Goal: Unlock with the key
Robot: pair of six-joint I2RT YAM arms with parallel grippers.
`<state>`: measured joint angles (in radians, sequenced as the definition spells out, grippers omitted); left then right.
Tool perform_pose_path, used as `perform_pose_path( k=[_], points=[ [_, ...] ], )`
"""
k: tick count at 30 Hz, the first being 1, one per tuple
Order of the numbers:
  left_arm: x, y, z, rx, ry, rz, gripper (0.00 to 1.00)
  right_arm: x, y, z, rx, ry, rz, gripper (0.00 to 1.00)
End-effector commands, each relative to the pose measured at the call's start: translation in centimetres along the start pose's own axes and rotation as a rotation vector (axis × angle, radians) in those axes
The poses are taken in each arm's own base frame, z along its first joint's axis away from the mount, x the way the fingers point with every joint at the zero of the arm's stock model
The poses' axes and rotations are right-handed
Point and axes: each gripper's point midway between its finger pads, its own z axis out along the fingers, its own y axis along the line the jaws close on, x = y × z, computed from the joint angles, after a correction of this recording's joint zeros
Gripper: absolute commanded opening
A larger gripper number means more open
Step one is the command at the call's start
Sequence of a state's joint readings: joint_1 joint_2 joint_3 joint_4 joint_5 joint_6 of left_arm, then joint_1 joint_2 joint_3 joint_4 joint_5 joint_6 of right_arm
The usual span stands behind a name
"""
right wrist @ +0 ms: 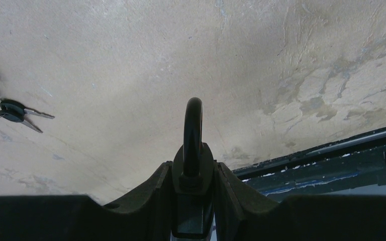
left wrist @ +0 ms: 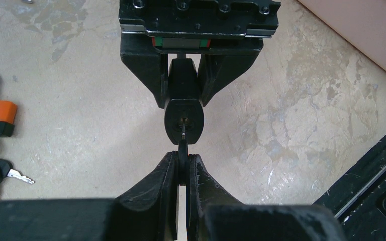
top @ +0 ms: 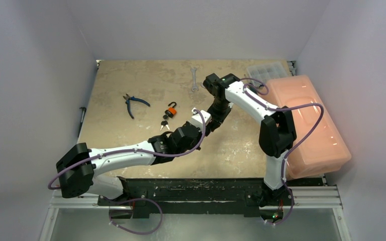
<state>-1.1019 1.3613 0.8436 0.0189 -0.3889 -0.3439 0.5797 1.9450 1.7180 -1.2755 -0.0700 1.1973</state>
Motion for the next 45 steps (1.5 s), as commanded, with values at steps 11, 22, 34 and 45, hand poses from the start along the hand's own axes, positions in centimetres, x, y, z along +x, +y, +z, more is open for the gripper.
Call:
perform_pose_path(
  k=[11,22,34,45],
  points=[
    [-5.1,-1.8,0.1,0.047,-0.142,-0.037,0.0,2.9,1.2,-2.7,-0.09,0.026,0.005,0.0],
    [-4.9,-1.5,0.0,0.035,-0.153,-0.053,0.0,4.0,1.4,-3.2,-0.112,0.035,-0.007,0.0],
    [-4.2,-0.1,0.0,-0.027,-0.175,-0.084,0.0,4.8,1.8,-3.3,-0.146,0.052,-0.025,0.0],
    [-3.6,0.6,0.2,-0.048,-0.192,-0.09,0.0,5.1,1.9,-3.6,-0.155,0.054,-0.031,0.0]
  ],
)
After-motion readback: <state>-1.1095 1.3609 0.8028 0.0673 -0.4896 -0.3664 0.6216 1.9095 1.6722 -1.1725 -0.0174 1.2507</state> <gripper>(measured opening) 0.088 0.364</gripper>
